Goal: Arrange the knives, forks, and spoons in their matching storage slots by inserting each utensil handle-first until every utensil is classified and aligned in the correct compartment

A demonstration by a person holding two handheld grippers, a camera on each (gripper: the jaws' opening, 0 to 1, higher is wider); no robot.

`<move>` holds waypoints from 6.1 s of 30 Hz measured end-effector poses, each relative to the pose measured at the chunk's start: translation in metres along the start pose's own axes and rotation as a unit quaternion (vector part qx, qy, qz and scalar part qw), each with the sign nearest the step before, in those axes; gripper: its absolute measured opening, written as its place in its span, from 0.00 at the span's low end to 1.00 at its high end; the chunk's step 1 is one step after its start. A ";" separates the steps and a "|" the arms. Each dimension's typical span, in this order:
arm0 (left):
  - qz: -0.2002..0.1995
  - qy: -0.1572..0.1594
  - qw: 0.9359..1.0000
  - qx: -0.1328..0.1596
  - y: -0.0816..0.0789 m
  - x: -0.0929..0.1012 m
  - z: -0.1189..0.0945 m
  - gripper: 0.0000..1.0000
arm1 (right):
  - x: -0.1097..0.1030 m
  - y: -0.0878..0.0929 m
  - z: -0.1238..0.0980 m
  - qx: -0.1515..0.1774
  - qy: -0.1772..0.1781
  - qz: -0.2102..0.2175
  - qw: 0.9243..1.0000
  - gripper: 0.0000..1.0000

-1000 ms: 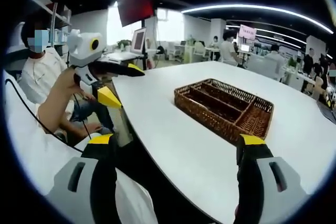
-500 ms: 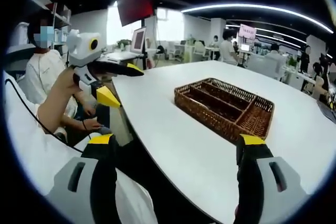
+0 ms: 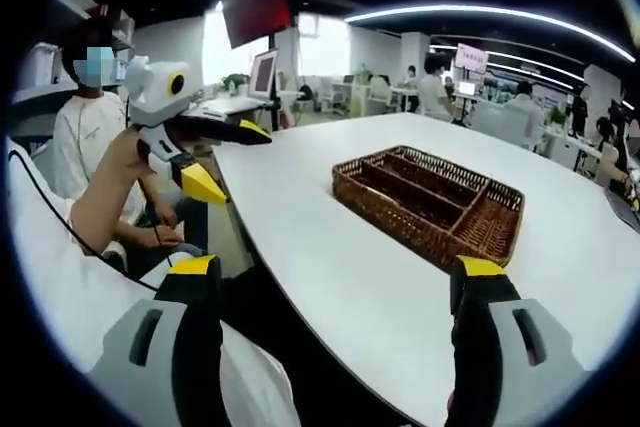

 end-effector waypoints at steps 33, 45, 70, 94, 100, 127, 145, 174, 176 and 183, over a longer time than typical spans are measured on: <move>0.002 0.003 1.000 0.001 -0.002 0.001 0.000 0.79 | 0.005 -0.003 -0.001 0.003 0.004 0.002 1.000 0.98; 0.000 -0.001 1.000 0.002 0.001 -0.002 -0.004 0.79 | 0.000 -0.003 0.001 0.003 0.001 0.001 1.000 0.98; 0.003 -0.001 1.000 0.006 -0.002 -0.001 -0.006 0.79 | -0.003 -0.002 0.002 0.001 -0.001 0.001 1.000 0.98; -0.006 -0.005 1.000 0.007 -0.005 -0.003 -0.002 0.83 | 0.012 -0.003 0.001 0.001 0.021 0.008 1.000 0.98; -0.009 -0.005 1.000 0.003 -0.003 -0.004 -0.001 0.84 | 0.014 -0.002 0.001 -0.001 0.023 0.009 1.000 0.98; -0.009 -0.007 1.000 0.000 0.000 -0.005 -0.003 0.84 | 0.016 -0.004 -0.003 0.004 0.029 0.013 0.999 0.98; -0.007 -0.008 1.000 -0.002 -0.001 -0.004 -0.002 0.84 | 0.013 -0.004 -0.002 0.007 0.028 0.015 0.999 0.98; -0.013 -0.012 1.000 -0.001 0.003 -0.005 -0.002 0.84 | 0.013 -0.002 0.000 0.003 0.030 0.016 0.999 0.98; -0.013 -0.011 1.000 -0.003 0.003 -0.005 0.000 0.84 | 0.015 -0.002 0.000 0.004 0.032 0.017 0.999 0.98; -0.015 -0.012 1.000 -0.003 0.004 -0.006 0.002 0.84 | 0.017 0.000 0.002 0.002 0.029 0.019 0.999 0.97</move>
Point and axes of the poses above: the point that each gripper's makers call its tool centre point, and the gripper's own axes: z roughly forward along the fingers, x roughly to its right, y roughly out of its underside, the point moved 5 cm from there along -z, roughly backward along the fingers, and after that the axes turned 5 degrees about y, right-handed, at the moved point
